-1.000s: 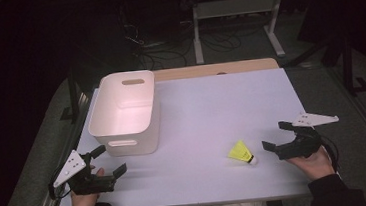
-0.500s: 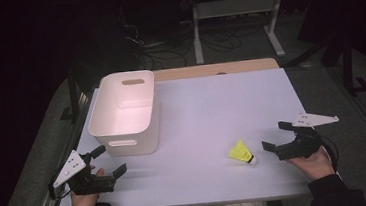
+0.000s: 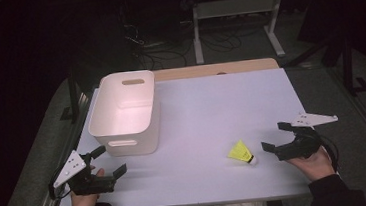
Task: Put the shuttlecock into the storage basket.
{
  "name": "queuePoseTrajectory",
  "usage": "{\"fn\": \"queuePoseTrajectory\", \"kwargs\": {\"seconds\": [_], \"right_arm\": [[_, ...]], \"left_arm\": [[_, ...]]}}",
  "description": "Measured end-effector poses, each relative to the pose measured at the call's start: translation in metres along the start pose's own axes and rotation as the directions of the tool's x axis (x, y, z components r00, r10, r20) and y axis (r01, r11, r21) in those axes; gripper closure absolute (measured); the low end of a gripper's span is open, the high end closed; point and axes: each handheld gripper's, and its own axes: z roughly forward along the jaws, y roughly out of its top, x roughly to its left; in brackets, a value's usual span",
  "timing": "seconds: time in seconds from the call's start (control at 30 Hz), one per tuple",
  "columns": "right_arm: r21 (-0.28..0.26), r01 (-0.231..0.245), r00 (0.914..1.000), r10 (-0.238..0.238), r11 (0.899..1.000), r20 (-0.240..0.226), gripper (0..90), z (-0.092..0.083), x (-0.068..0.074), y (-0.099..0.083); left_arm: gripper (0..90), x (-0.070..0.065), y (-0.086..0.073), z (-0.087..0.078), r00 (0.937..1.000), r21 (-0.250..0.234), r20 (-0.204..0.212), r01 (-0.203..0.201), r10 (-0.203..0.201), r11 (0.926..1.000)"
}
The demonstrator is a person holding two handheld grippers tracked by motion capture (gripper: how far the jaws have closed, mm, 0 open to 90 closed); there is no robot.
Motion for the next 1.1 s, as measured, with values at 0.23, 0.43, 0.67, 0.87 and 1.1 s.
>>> {"fn": "queuePoseTrajectory", "kwargs": {"seconds": [0.23, 0.43, 0.67, 0.87, 1.1], "right_arm": [[0.035, 0.006, 0.9999, -0.005, 0.999, -0.010, 0.0, 0.003, 0.003, 0.004], [0.051, 0.000, 0.9998, 0.001, 0.999, -0.022, 0.0, 0.003, 0.004, 0.008], [0.073, 0.021, 0.9992, -0.019, 0.997, -0.035, 0.0, 0.005, 0.007, 0.014], [0.101, 0.052, 0.9980, -0.048, 0.994, -0.040, 0.0, 0.007, 0.012, 0.018], [0.122, 0.071, 0.9964, -0.065, 0.990, -0.055, 0.0, 0.009, 0.016, 0.021]], "left_arm": [[0.0, 0.000, 0.000, -0.001, 1.0000, 0.003, -0.008, -0.001, 0.001, 1.0000], [0.0, 0.000, 0.000, 0.000, 1.0000, 0.005, -0.007, -0.003, 0.003, 1.0000], [0.0, 0.000, 0.000, -0.001, 0.9999, 0.006, -0.013, -0.006, 0.006, 1.0000], [0.0, 0.000, 0.000, 0.000, 0.9999, 0.007, -0.010, -0.005, 0.005, 1.0000], [0.0, 0.000, 0.000, -0.001, 0.9999, 0.006, -0.010, -0.006, 0.006, 1.0000]]}}
